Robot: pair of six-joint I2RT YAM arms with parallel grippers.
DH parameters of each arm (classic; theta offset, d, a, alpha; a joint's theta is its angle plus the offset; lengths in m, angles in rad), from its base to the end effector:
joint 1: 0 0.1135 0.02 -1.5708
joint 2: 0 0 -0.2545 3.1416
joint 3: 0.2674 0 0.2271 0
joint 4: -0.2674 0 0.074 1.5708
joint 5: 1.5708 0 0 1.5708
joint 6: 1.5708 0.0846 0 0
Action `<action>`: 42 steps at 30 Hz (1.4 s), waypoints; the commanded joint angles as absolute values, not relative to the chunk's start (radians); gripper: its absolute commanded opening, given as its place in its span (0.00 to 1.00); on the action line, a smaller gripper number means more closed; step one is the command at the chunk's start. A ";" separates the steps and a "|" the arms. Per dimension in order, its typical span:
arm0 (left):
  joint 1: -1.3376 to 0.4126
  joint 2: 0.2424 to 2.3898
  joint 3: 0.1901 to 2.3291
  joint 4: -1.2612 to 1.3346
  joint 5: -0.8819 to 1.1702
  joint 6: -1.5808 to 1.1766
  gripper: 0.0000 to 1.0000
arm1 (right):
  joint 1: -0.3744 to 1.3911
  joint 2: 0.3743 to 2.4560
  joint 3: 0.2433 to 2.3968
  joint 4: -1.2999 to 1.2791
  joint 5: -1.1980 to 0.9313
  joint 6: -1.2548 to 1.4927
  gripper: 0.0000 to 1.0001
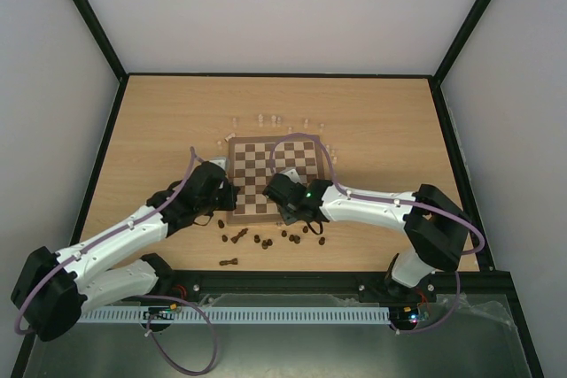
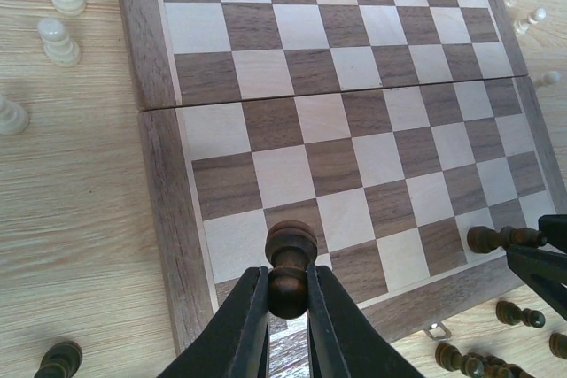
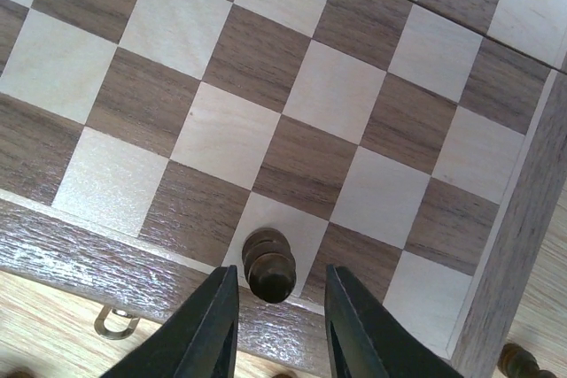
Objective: Set up the chess pieces on the board
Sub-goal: Place the chess piece on the chessboard.
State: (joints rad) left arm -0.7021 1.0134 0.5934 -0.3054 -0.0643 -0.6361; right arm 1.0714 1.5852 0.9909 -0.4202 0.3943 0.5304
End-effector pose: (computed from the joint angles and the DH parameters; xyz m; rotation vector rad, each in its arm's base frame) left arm 0.1779 -0.1433 0.1899 0.0440 2.3726 -0.6022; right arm 0.1813 0.2645 0.1659 -0.5253 2.4229 0.1633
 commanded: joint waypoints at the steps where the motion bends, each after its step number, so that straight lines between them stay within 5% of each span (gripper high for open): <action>1: -0.706 1.036 0.596 -0.317 -0.080 -0.627 0.08 | 1.078 1.574 1.018 -0.459 0.396 0.530 0.30; 11: -0.712 1.187 0.742 -0.466 -0.093 -0.614 0.09 | 1.077 1.418 0.971 -0.463 0.410 0.532 0.54; 28: -0.782 1.553 1.060 -0.850 -0.222 -0.612 0.13 | 1.078 1.100 0.842 -0.470 0.313 0.519 0.59; 42: -0.787 1.659 1.141 -0.921 -0.222 -0.583 0.13 | 1.078 1.055 0.821 -0.452 0.234 0.505 0.59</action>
